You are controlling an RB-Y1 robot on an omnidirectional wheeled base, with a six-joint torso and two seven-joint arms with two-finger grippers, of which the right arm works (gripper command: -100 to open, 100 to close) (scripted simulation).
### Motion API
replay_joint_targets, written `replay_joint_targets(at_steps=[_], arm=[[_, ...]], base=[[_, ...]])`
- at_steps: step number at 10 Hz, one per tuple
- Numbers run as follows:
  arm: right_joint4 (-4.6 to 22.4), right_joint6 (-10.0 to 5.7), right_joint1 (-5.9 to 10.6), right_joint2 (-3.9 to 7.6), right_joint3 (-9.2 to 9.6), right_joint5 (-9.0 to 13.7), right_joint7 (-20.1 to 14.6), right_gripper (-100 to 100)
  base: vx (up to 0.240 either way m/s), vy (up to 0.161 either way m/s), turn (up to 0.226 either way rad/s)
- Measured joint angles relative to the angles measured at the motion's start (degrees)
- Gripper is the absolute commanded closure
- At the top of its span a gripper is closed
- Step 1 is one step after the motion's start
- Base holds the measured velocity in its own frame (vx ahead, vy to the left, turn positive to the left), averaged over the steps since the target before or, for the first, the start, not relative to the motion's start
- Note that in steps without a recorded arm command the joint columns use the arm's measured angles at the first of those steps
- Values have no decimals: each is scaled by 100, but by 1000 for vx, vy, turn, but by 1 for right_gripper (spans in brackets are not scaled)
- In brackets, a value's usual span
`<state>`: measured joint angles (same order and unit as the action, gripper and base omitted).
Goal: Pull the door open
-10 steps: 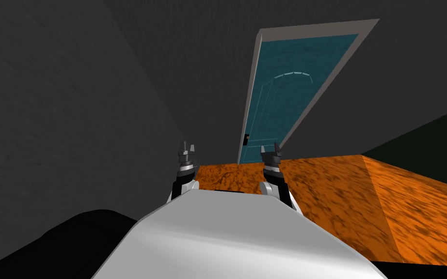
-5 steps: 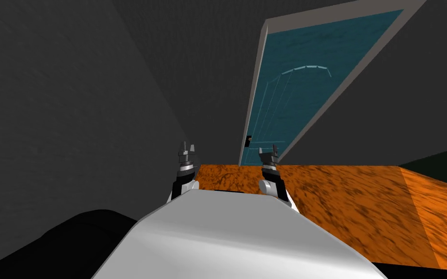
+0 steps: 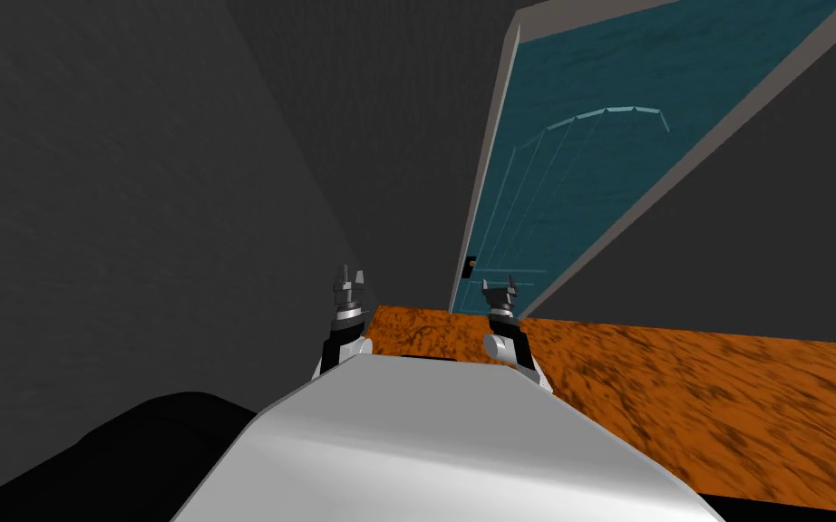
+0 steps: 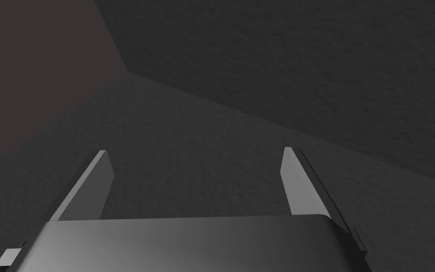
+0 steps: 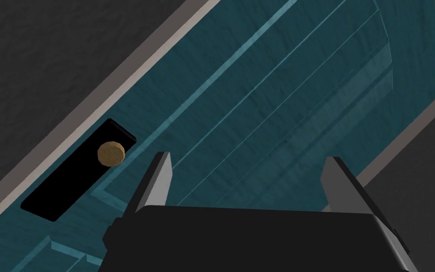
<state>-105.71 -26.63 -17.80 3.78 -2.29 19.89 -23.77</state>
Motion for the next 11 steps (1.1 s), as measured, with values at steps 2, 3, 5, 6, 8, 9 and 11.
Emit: replay_joint_targets(at_steps=[2, 3, 5, 6, 8, 9, 11], arm=[[321, 91, 158, 35, -70, 317, -328, -100], [438, 112, 226, 41, -86, 390, -433, -100], [697, 204, 364, 84, -163, 665, -729, -100], [943, 199, 486, 99, -177, 812, -896, -100], [1161, 270, 555, 121, -220, 1048, -1175, -100], [1279, 280, 610, 100, -230, 1142, -1280, -100], [1582, 373, 763, 159, -309, 1439, -1600, -100]], base=[[49, -104, 131], [28, -70, 112], [38, -101, 205], [37, -110, 189], [26, -89, 117], [27, -101, 228], [26, -112, 175]])
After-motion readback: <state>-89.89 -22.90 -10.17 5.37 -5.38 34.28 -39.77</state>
